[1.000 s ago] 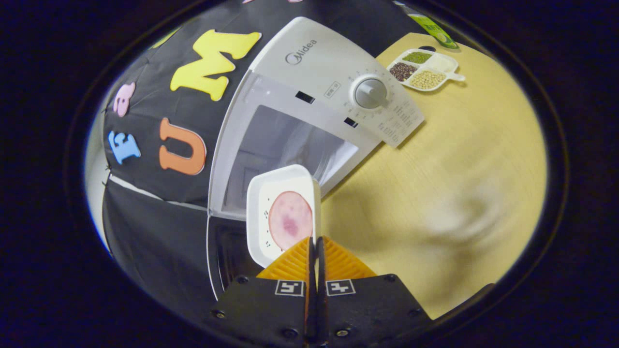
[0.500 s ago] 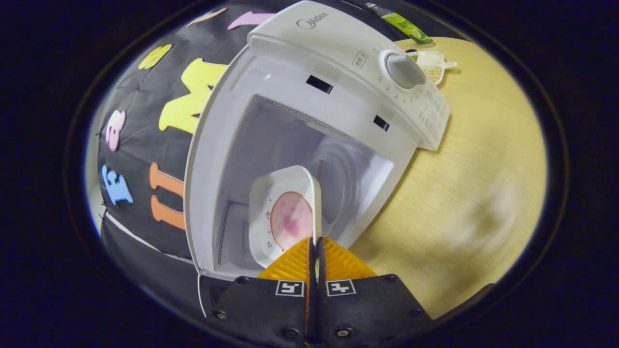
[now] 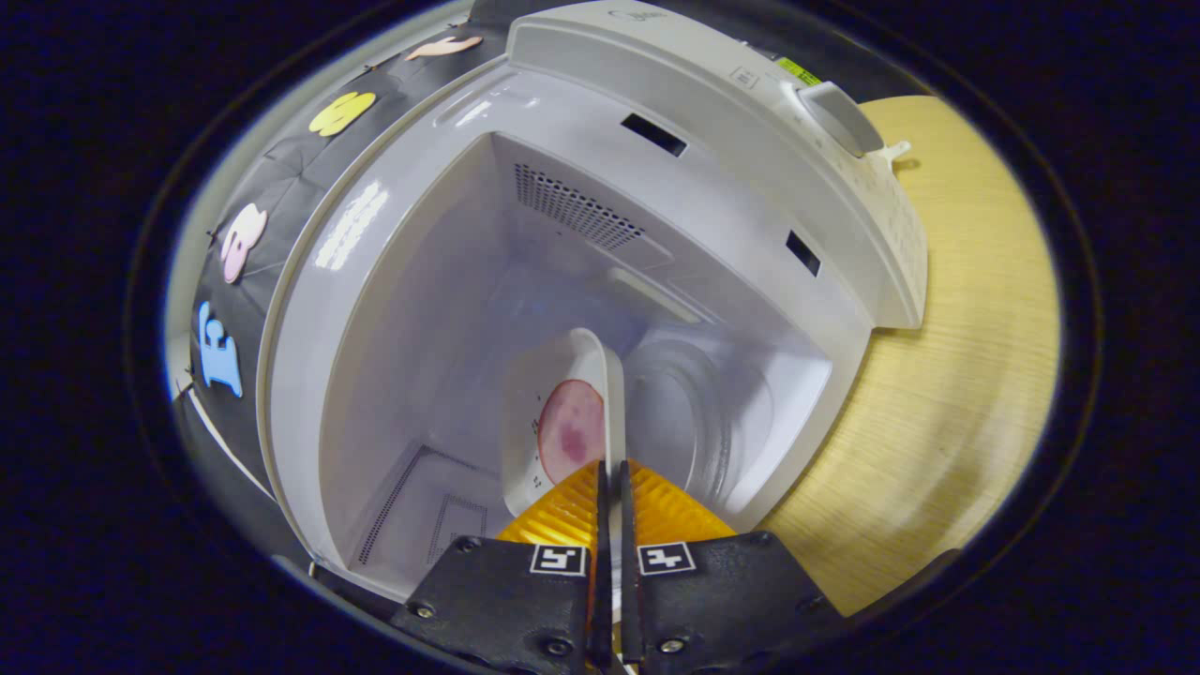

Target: Open the microwave oven with the left hand, put the food in, and close the microwave oven.

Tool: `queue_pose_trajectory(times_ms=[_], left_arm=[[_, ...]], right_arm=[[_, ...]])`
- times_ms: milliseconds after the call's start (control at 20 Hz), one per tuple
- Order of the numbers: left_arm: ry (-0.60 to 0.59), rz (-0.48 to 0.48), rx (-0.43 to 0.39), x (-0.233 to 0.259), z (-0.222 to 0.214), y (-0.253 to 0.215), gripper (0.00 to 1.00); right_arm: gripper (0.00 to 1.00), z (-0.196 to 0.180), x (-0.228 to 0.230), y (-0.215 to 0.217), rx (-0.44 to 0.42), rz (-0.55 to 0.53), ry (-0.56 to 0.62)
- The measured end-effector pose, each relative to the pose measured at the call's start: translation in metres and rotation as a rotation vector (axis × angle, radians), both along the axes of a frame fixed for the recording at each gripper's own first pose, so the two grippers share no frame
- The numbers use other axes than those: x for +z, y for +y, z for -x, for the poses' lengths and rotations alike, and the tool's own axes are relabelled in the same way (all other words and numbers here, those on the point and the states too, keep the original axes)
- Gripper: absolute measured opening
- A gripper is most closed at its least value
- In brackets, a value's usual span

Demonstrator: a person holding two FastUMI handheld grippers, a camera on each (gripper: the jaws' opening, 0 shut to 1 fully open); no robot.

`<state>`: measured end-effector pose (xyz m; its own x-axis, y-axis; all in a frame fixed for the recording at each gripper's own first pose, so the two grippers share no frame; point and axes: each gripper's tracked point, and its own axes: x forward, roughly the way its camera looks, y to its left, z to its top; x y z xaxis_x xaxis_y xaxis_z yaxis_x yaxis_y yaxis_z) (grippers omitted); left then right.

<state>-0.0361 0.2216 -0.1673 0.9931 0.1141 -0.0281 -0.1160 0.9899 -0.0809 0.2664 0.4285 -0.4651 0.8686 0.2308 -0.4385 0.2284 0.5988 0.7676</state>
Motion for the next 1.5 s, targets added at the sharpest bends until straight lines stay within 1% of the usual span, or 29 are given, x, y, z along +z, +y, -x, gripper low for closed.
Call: queue_pose_trajectory(times_ms=[100,200,250,350,400,450,500,550,600,700,850,950,1000,1050,1100,1150,1200,1250,1300,1350,1400,1450,1500], left_arm=[[-0.012,0.042,0.002,0.003,0.005,0.003,0.95],[-0.021,0.084,-0.003,0.006,0.01,0.004,0.95],[-0.026,0.095,0.002,0.007,0.011,0.008,0.95],[-0.041,0.093,0.012,0.013,0.014,0.014,0.95],[-0.044,0.086,0.018,0.015,0.014,0.017,0.95],[-0.044,0.075,0.017,0.015,0.015,0.018,0.95],[-0.045,0.065,0.012,0.017,0.016,0.018,0.95],[-0.043,0.054,0.015,0.016,0.016,0.021,0.95],[-0.038,0.04,0.02,0.015,0.017,0.024,0.95],[-0.016,0.011,0.045,0.008,0.016,0.031,0.95],[-0.019,-0.041,0.059,0.002,0.013,0.039,0.95],[-0.007,-0.061,0.038,-0.01,0.006,0.038,0.95],[-0.002,-0.074,0.026,-0.015,0.001,0.038,0.84],[0.001,-0.086,0.026,-0.022,-0.005,0.041,0.95],[0.009,-0.094,0.023,-0.028,-0.01,0.043,0.95],[0.02,-0.098,0.012,-0.037,-0.017,0.042,0.83],[0.025,-0.101,0.001,-0.044,-0.024,0.041,0.92],[0.032,-0.1,-0.007,-0.051,-0.03,0.04,0.8],[0.041,-0.095,-0.014,-0.06,-0.037,0.04,0.62],[0.056,-0.09,-0.022,-0.07,-0.043,0.039,0.41],[0.065,-0.081,-0.044,-0.078,-0.05,0.035,0.31],[0.079,-0.081,-0.063,-0.085,-0.054,0.031,0.19],[0.081,-0.084,-0.107,-0.091,-0.061,0.023,0.01]], right_arm=[[0.1,-0.003,-0.004,-0.001,-0.009,0.046,-0.02],[0.13,0.002,-0.006,0.0,0.006,0.057,-0.046],[0.12,0.004,-0.003,0.003,0.017,0.058,-0.07],[0.22,0.01,0.0,0.0,0.054,0.115,-0.096],[0.14,0.015,0.001,-0.001,0.079,0.148,-0.103],[0.2,0.021,0.004,0.0,0.107,0.172,-0.112],[0.41,0.027,0.01,-0.001,0.135,0.197,-0.127],[0.3,0.033,0.014,-0.002,0.17,0.227,-0.146],[0.53,0.041,0.02,-0.005,0.204,0.268,-0.162],[1.0,0.052,0.04,-0.015,0.259,0.369,-0.24],[1.0,0.078,0.082,-0.04,0.328,0.479,-0.364],[1.0,0.101,0.114,-0.061,0.353,0.485,-0.43],[1.0,0.115,0.131,-0.071,0.38,0.476,-0.463],[0.9,0.131,0.147,-0.085,0.409,0.48,-0.494],[0.9,0.143,0.165,-0.1,0.419,0.486,-0.538],[0.91,0.155,0.184,-0.119,0.426,0.496,-0.586],[1.0,0.165,0.201,-0.137,0.43,0.511,-0.631],[1.0,0.174,0.217,-0.157,0.414,0.522,-0.669],[0.9,0.181,0.229,-0.176,0.412,0.549,-0.689],[0.9,0.188,0.238,-0.196,0.402,0.577,-0.698],[0.9,0.195,0.244,-0.215,0.407,0.603,-0.703],[1.0,0.201,0.252,-0.228,0.407,0.616,-0.705],[1.0,0.209,0.257,-0.239,0.415,0.627,-0.706]])
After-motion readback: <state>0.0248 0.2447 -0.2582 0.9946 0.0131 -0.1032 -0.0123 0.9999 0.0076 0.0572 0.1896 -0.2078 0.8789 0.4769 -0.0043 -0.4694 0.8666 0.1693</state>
